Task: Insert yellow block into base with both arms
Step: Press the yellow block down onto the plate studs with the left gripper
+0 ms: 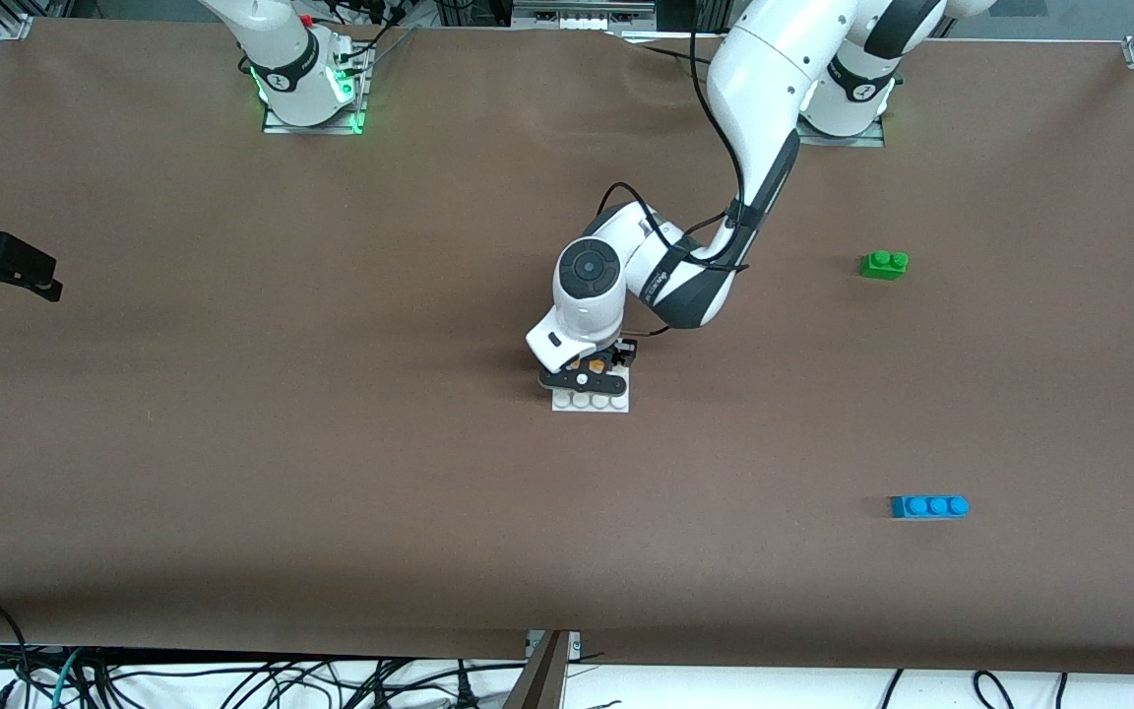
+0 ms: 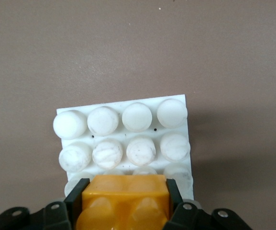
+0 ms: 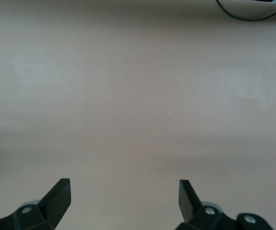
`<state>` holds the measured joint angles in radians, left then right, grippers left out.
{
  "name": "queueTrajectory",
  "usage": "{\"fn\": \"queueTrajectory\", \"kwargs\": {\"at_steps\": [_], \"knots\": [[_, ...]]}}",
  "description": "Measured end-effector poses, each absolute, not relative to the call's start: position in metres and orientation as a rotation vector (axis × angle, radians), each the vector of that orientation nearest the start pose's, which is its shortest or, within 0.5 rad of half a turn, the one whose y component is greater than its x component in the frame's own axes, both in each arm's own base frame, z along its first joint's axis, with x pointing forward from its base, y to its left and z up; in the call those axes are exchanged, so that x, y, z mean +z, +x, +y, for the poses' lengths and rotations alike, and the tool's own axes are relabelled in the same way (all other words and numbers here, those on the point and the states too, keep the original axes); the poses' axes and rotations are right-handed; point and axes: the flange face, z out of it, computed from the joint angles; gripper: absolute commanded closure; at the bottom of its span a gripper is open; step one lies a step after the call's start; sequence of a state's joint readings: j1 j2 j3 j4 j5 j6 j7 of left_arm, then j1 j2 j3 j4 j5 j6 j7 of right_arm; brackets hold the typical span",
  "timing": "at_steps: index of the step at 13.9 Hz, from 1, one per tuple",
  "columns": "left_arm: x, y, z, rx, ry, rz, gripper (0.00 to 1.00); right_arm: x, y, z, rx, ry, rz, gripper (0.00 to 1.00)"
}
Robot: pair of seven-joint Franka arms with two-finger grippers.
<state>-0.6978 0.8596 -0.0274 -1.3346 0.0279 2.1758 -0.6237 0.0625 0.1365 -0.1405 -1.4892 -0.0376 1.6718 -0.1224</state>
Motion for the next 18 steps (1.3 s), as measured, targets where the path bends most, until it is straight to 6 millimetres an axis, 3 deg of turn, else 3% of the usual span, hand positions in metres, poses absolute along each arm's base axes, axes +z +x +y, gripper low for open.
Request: {"fn": "queueTrajectory", "kwargs": {"at_steps": [12,13,14,15,16,18], "knots": [[0.199,0.557,-0.486,0.015,-3.12,0.142,0.61,0.594,0.603,-0.047,-0.066,-3.201,-0.072,0.0],[0.197,0.557,-0.486,0.015,-3.12,0.14,0.56,0.594,0.603,-0.047,-0.066,-3.201,-0.072,0.0],[0.197,0.557,-0.486,0.015,-3.121,0.137,0.36,0.593,0.604,-0.048,-0.064,-3.201,-0.072,0.0],[0.197,0.557,-0.486,0.015,-3.121,0.132,0.07,0.593,0.604,-0.047,-0.063,-3.201,-0.072,0.0],[0.197,0.557,-0.486,0.015,-3.121,0.12,0.0,0.593,0.604,-0.047,-0.065,-3.202,-0.072,0.0],[0.195,0.555,-0.487,0.016,-3.121,0.116,0.0,0.593,0.605,-0.048,-0.068,-3.202,-0.072,0.0]]}}
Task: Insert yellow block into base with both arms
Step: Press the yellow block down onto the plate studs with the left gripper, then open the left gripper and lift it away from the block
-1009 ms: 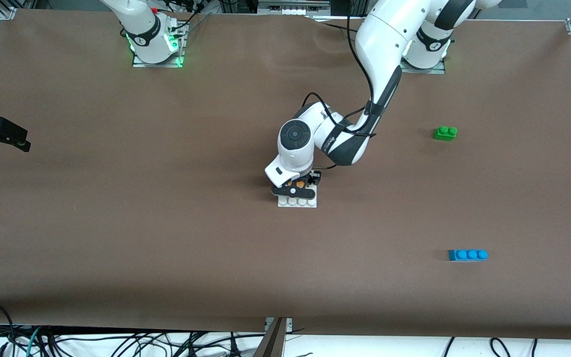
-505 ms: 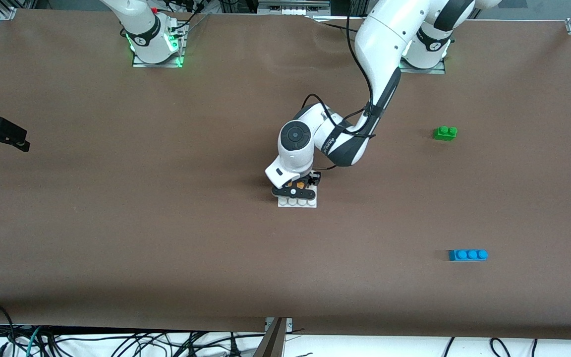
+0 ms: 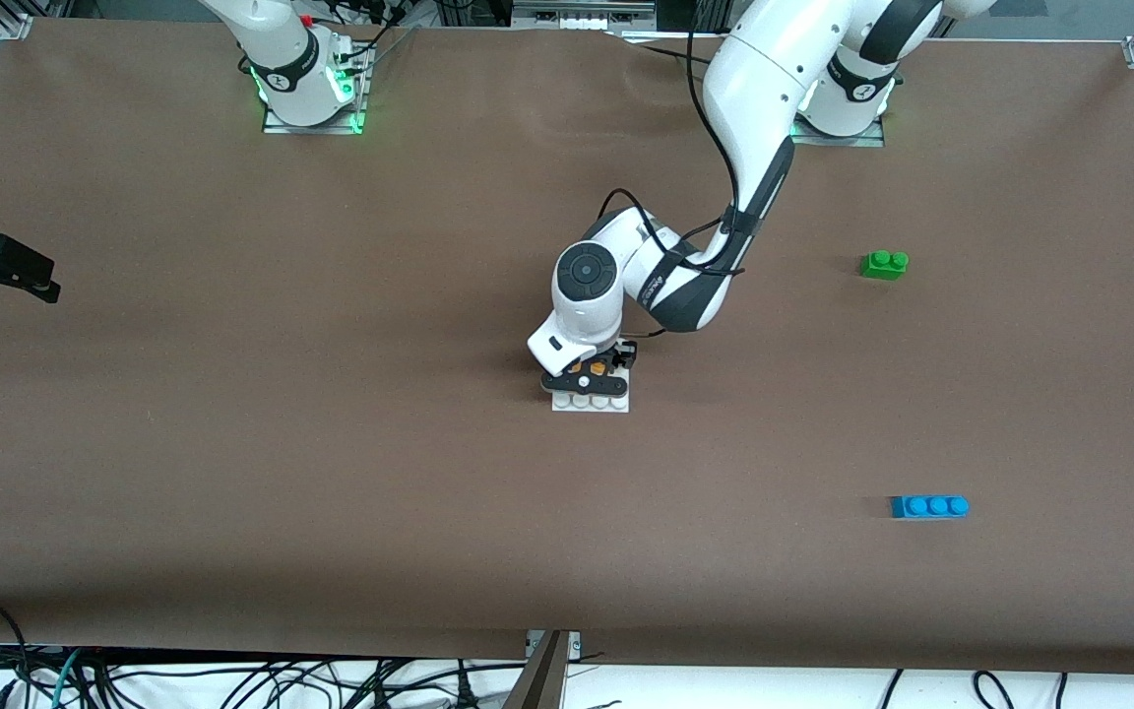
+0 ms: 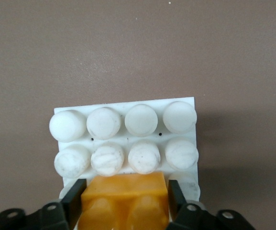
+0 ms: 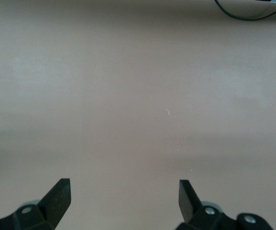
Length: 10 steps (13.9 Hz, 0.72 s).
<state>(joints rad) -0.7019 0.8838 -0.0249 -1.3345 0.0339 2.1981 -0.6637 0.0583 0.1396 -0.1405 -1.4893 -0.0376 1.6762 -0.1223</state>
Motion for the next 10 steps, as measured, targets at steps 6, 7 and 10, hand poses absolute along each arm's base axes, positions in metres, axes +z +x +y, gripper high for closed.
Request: {"fn": "queueTrajectory", "kwargs": {"at_steps": [6,7,10], "knots": [[0.22,0.561,-0.491,-0.007,-3.127,0.09,0.0,0.591,0.606,-0.048,-0.064,-3.202,-0.071,0.0],[0.237,0.562,-0.489,0.008,-3.116,0.08,0.0,0.59,0.606,-0.048,-0.063,-3.202,-0.071,0.0],[0.324,0.573,-0.462,0.045,-3.082,0.008,0.0,0.589,0.606,-0.048,-0.062,-3.202,-0.071,0.0]]}}
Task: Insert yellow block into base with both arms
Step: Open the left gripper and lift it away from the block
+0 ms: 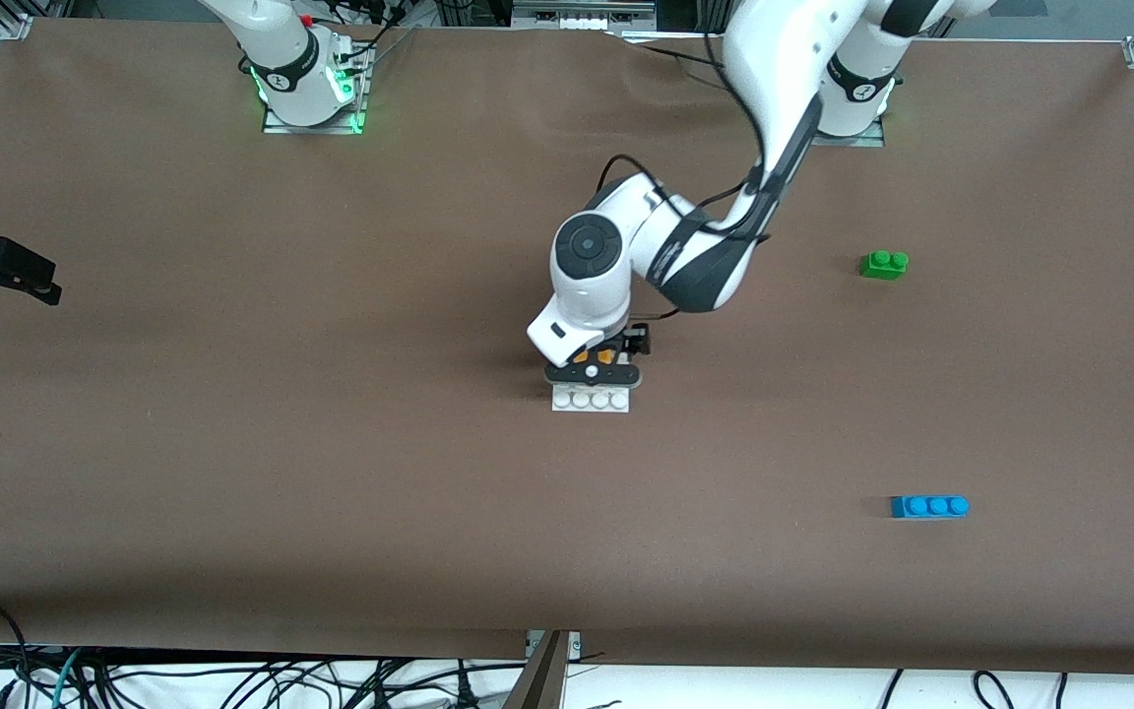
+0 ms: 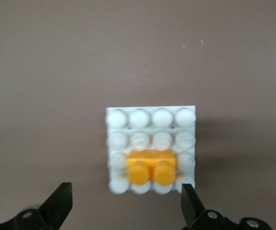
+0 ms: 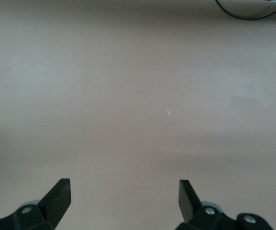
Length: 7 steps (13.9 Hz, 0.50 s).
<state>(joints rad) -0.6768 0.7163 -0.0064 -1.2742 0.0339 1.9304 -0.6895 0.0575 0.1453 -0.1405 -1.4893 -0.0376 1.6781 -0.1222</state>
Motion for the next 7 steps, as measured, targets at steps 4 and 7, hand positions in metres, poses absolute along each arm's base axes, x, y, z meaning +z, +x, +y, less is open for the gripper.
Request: {"fn": "queueTrajectory", "kwargs": {"at_steps": [4,7], "knots": [[0.442,0.592,-0.377,0.073,-3.058,-0.17,0.0,0.589,0.606,-0.048,-0.061,-3.202,-0.07,0.0],[0.499,0.62,-0.286,0.048,-3.076,-0.222,0.0,0.589,0.606,-0.048,-0.061,-3.202,-0.069,0.0]]}}
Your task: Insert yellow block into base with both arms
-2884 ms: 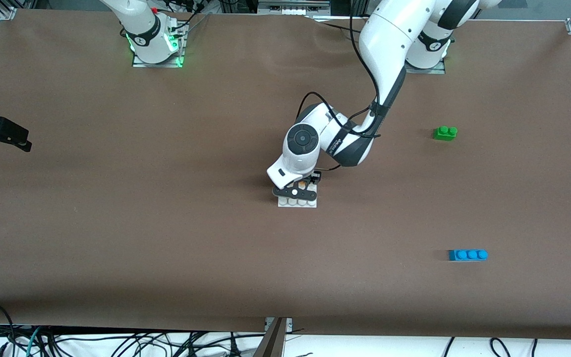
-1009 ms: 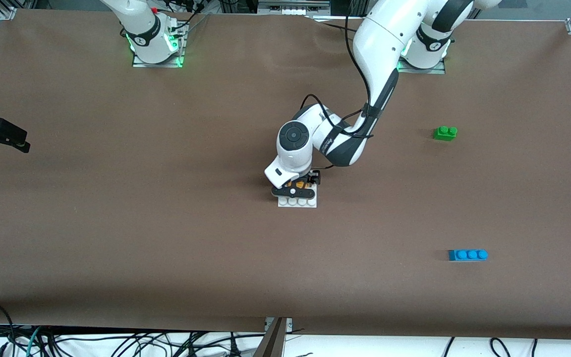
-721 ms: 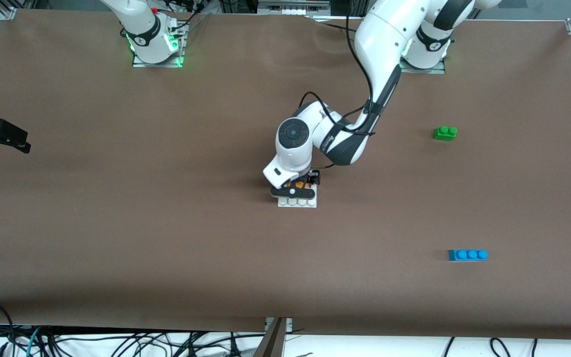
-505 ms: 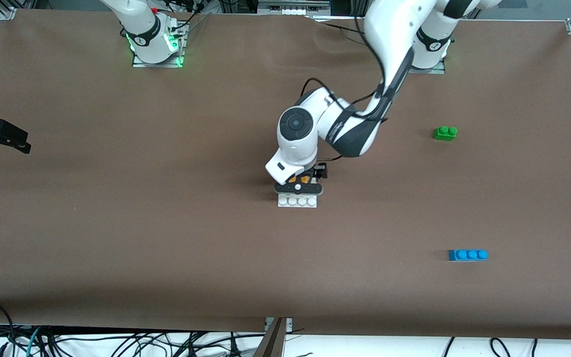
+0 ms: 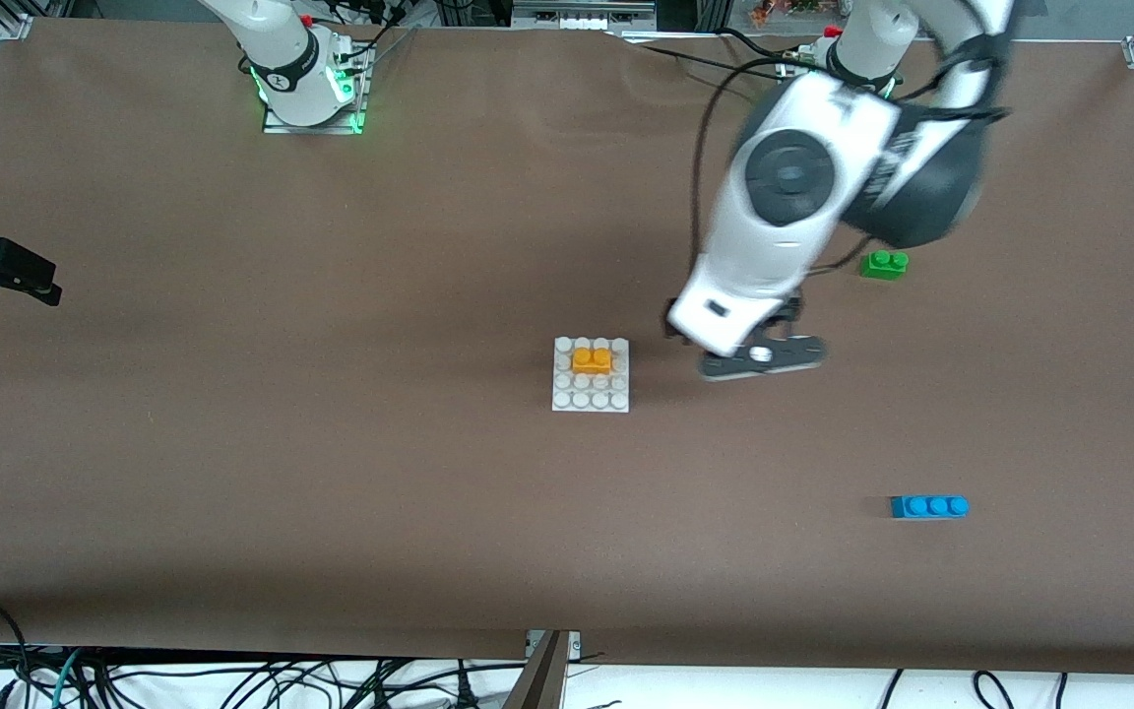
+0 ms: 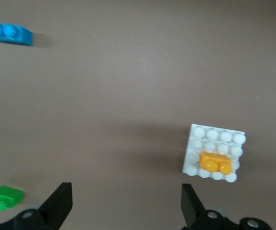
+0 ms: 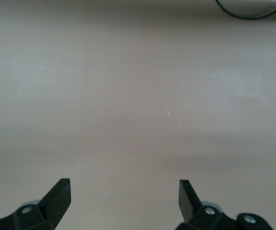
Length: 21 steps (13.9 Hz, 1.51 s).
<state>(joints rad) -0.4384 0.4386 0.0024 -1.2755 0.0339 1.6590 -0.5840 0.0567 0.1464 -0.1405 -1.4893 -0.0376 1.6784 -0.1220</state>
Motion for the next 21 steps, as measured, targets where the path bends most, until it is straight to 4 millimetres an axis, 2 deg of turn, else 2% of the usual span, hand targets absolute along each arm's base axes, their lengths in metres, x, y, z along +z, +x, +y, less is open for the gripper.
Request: {"fn": "queueTrajectory", "kwargs": {"at_steps": [3,5,7,10,12,14,18,21], "knots": [[0.53,0.634,-0.203,0.072,-3.079,-0.199,0.0,0.589,0.606,-0.049,-0.061,-3.202,-0.068,0.0],[0.545,0.637,-0.16,0.088,-3.088,-0.144,0.0,0.589,0.606,-0.049,-0.061,-3.202,-0.067,0.0],[0.561,0.636,-0.127,0.079,-3.111,-0.11,0.0,0.589,0.606,-0.05,-0.061,-3.202,-0.066,0.0],[0.576,0.622,-0.088,0.099,-3.184,-0.121,0.0,0.589,0.606,-0.05,-0.061,-3.202,-0.066,0.0],[0.578,0.61,-0.067,0.098,-3.206,-0.139,0.0,0.589,0.606,-0.05,-0.061,-3.202,-0.066,0.0],[0.574,0.598,-0.056,0.029,-3.216,-0.079,0.0,0.589,0.606,-0.05,-0.061,-3.202,-0.066,0.0],[0.572,0.568,-0.059,-0.02,-3.168,0.007,0.0,0.589,0.606,-0.05,-0.061,-3.202,-0.066,0.0],[0.575,0.561,-0.057,-0.026,-3.157,0.01,0.0,0.589,0.606,-0.05,-0.061,-3.203,-0.066,0.0]]}}
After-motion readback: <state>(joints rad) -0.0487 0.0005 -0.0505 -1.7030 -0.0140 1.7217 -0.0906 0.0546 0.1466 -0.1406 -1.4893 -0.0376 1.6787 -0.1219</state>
